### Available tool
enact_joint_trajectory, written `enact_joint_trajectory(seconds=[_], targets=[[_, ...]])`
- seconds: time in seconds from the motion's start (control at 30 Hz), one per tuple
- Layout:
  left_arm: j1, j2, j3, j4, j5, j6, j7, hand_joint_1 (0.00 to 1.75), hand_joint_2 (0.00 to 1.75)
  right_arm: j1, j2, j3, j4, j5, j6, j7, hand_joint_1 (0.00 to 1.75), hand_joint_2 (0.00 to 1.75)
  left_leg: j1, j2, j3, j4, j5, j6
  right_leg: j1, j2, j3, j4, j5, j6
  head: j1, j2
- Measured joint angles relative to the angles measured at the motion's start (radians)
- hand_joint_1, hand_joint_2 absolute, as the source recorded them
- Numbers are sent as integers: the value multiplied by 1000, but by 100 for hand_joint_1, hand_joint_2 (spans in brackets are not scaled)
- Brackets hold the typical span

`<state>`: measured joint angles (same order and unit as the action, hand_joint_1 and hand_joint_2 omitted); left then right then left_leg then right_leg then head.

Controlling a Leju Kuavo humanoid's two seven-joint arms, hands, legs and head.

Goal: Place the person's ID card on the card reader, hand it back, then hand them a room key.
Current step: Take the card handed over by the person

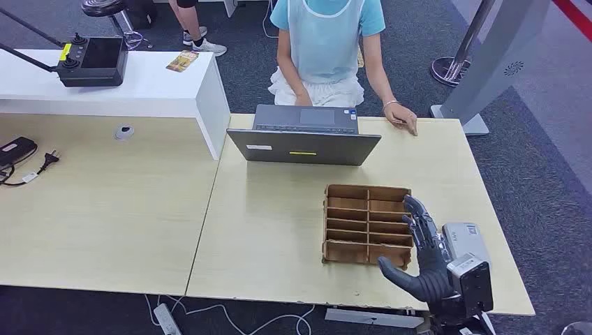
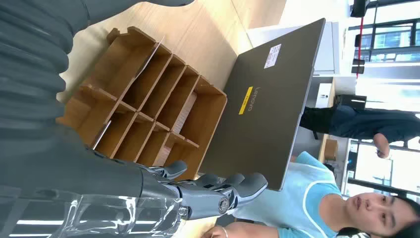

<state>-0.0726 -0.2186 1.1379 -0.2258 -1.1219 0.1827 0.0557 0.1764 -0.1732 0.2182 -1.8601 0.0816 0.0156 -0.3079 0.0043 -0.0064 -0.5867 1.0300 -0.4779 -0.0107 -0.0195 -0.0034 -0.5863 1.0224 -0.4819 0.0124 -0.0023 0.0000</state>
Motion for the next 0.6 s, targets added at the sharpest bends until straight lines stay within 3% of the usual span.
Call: enact_joint_trajectory(seconds=[0.6], targets=[[0,0,0,0,7,-1,0,0,0,-14,0,0,-5,11,1,-1,0,175,0,0,0,0,0,0,0,0,0,0,0,0,0,0]])
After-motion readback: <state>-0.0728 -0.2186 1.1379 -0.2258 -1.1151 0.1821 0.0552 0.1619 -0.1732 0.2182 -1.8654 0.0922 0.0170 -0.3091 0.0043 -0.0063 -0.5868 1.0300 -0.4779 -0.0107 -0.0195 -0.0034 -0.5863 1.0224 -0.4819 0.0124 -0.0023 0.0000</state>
